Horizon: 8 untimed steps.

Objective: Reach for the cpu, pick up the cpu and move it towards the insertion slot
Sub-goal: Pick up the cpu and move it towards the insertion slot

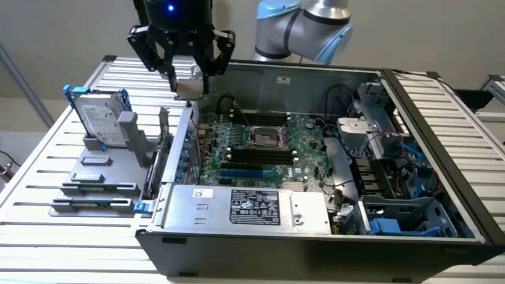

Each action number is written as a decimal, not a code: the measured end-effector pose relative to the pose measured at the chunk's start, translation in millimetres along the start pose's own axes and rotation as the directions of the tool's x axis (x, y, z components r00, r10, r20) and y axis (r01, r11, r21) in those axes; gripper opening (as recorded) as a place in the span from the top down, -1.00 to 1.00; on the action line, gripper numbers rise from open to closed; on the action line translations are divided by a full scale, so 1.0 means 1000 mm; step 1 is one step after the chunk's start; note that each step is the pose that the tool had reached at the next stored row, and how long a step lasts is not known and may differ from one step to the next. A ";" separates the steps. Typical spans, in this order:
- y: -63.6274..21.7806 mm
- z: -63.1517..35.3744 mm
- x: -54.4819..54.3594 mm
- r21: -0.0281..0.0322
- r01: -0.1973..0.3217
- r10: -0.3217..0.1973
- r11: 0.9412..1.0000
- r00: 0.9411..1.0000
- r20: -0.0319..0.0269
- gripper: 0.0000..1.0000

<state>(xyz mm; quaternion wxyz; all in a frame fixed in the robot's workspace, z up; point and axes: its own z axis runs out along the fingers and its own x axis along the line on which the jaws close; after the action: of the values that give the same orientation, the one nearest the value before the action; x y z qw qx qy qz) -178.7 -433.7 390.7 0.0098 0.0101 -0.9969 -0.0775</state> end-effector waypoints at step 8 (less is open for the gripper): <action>0.0018 0.0002 -0.036 0.000 0.000 0.000 1.000 1.000 0.000 -0.09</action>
<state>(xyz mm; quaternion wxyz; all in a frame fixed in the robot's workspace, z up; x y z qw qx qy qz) -142.6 -431.1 390.1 0.0101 0.0101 -0.9969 -0.0774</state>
